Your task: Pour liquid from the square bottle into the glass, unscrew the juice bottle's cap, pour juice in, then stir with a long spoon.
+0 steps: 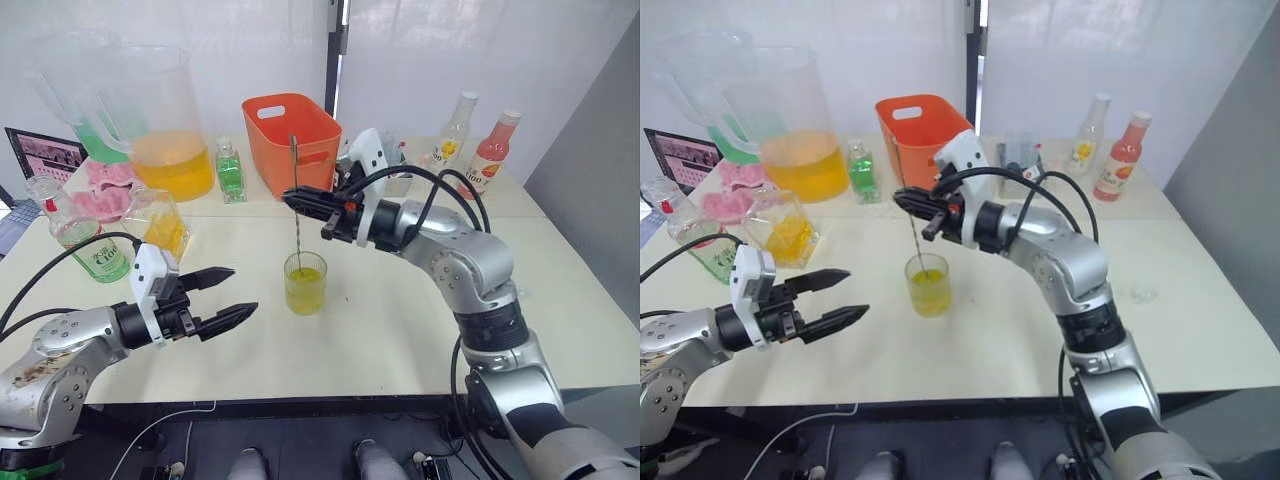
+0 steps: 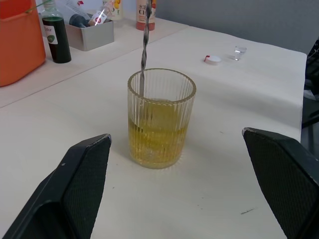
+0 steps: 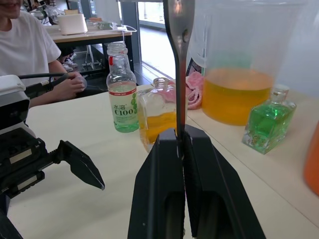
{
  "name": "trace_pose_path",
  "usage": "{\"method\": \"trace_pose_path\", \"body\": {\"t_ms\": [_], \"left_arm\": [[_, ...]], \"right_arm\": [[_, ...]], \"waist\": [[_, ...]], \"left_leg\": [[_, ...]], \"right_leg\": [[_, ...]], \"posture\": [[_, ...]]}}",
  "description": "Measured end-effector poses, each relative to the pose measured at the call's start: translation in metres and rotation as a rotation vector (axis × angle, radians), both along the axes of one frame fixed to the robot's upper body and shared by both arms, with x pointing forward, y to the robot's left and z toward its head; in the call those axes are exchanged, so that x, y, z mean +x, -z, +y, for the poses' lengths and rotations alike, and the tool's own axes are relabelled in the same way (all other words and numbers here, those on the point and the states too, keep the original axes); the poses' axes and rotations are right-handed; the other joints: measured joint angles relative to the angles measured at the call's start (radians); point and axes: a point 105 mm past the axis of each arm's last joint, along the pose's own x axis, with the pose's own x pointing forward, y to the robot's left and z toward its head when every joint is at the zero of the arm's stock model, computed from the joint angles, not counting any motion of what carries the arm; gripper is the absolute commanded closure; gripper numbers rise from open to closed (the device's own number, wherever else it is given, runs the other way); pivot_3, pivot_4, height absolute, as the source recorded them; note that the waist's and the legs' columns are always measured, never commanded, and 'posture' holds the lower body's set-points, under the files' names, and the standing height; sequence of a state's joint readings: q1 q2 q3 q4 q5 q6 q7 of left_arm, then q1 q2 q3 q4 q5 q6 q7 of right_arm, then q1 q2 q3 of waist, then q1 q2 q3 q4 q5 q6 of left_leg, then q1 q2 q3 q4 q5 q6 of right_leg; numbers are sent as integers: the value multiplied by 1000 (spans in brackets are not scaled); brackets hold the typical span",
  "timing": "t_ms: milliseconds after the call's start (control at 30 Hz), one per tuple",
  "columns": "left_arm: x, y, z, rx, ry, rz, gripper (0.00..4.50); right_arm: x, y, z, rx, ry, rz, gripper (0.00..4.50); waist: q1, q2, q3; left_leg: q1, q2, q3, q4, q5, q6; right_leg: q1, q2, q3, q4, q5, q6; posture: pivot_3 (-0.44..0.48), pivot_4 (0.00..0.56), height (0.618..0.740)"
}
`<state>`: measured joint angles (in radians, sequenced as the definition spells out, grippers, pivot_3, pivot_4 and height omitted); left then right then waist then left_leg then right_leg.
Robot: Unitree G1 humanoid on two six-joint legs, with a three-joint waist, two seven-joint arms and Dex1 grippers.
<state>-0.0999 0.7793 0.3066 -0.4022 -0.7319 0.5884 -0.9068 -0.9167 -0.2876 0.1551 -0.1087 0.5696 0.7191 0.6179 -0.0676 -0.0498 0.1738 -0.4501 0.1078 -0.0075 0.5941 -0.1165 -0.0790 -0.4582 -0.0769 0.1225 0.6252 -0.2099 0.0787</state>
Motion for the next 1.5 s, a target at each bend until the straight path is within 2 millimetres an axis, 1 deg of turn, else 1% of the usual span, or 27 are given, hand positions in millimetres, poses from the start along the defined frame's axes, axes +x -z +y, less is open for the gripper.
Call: {"method": "trace_pose_path", "body": {"t_ms": [100, 167, 300, 500, 600, 667, 733, 833, 967, 1100, 1167, 1300, 1367, 1433, 1500], "left_arm": [[1, -1, -2, 4, 8, -6, 35], [2, -3, -4, 6, 18, -14, 35], [6, -4, -3, 11, 17, -24, 35], [11, -1, -4, 16, 37, -12, 35], [12, -4, -5, 18, 46, -24, 35], [12, -4, -5, 18, 47, -22, 35], [12, -3, -6, 18, 48, -21, 35], [12, -3, -5, 19, 47, -23, 35], [13, -2, -3, 15, 40, -19, 35], [14, 0, -2, 13, 39, -12, 35], [14, 0, -2, 13, 41, -10, 35], [18, -5, -4, -19, 41, -25, 35], [18, -6, -4, -19, 41, -25, 35], [18, -6, -4, -19, 42, -25, 35], [18, -5, -4, -19, 42, -24, 35]], "right_arm": [[-9, 9, 1, -25, -32, 53, 4500], [-10, 13, -4, -56, -17, 76, 4500], [-5, 9, -21, -71, 47, 80, 4500], [-2, 8, -36, -127, 100, 53, 4500], [2, 7, -36, -123, 114, 40, 4500], [5, 2, -32, -104, 116, 27, 4500], [5, -3, -24, -71, 97, 9, 4500], [3, -6, -13, -29, 72, 0, 4500], [0, -5, -4, -6, 51, 12, 4500], [-7, 3, 0, -18, 12, 76, 4500], [-9, 6, -2, -14, 11, 121, 4500], [-4, 12, -23, -74, 83, 135, 4500], [-2, 12, -28, -86, 100, 128, 4500], [-3, 6, -25, -43, 86, 110, 4500], [-4, -5, -26, 21, 81, 91, 4500]], "waist": [[1, 0, 0], [1, 0, 0], [1, 0, 0], [-1, 0, 0], [-2, 0, 0], [-3, 0, 0], [-3, 0, 0], [-2, 0, 0], [-1, 0, 0], [0, 0, 0], [0, 0, 0], [4, 0, 0], [2, 0, 0], [-4, 0, 0], [-5, 0, 0]], "left_leg": [[1, 0, 0, 0, 0, 0], [1, 0, 0, 0, 0, 0], [2, 0, 0, 0, 0, 0], [2, 0, 0, 0, 0, 0], [2, 0, 0, 0, 0, 0], [3, 0, 0, 0, 0, 0], [3, 0, 0, 0, 0, 0], [2, 0, 0, 0, 0, 0], [2, 0, 0, 0, 0, 0], [2, 0, 0, 0, 0, 0], [2, 0, 0, 0, 0, 0], [2, 0, 0, 1, 0, 0], [3, 0, 0, 1, 0, 0], [4, 0, 0, 0, 0, 0], [4, 0, 0, 0, 0, 0]], "right_leg": [[0, 0, 0, 1, 0, 0], [0, 0, 0, 1, -1, -1], [0, 0, 0, 1, -3, 2], [0, 0, 0, 1, -3, 2], [0, 0, 0, 1, -3, 2], [1, 0, 0, 1, -3, 2], [1, 0, 0, 2, -3, 2], [1, 0, 0, 2, -3, 2], [1, 0, 0, 2, -3, 2], [1, 0, 0, 2, -3, 2], [1, 0, 0, 3, -3, 2], [1, 0, 0, 2, -3, 2], [1, 0, 0, 2, -3, 2], [0, 0, 0, 3, -3, 2], [0, 1, 0, 3, -3, 2]], "posture": [[0, 150, 731], [0, 150, 731], [0, 150, 731], [0, 150, 731], [0, 150, 731], [0, 150, 731], [0, 150, 731], [0, 150, 731], [0, 150, 731], [0, 150, 731], [0, 150, 731], [0, 150, 731], [0, 150, 731], [0, 150, 731], [0, 150, 731]]}}
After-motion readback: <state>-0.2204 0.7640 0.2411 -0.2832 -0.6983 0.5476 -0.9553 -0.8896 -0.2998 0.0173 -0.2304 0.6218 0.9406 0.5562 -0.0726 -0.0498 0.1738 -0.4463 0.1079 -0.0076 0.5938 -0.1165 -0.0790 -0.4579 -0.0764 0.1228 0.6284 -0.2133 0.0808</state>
